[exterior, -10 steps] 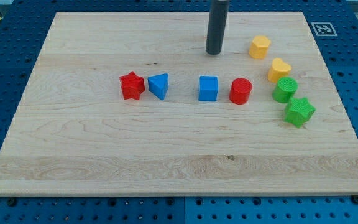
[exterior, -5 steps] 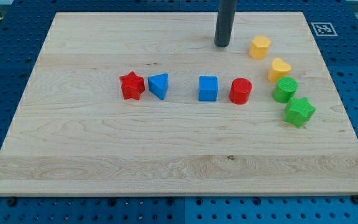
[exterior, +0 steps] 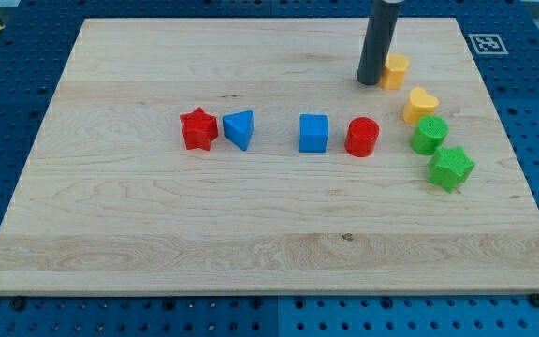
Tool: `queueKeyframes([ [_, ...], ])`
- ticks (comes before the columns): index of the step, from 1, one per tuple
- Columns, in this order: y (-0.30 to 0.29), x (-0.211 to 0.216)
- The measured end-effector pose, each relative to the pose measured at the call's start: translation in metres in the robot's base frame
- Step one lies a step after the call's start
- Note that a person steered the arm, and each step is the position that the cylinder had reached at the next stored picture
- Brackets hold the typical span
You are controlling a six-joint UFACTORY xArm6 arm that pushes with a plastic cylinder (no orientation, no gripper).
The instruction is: Move yellow hexagon above yellow heart
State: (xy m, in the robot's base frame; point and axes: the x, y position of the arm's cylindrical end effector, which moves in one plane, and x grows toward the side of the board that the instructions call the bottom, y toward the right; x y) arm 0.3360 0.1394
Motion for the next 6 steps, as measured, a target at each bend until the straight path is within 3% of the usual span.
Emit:
queueKeyframes([
  [3, 0.000, 0.015],
  [4, -0.022, -0.007],
  [6, -0.069, -0.089],
])
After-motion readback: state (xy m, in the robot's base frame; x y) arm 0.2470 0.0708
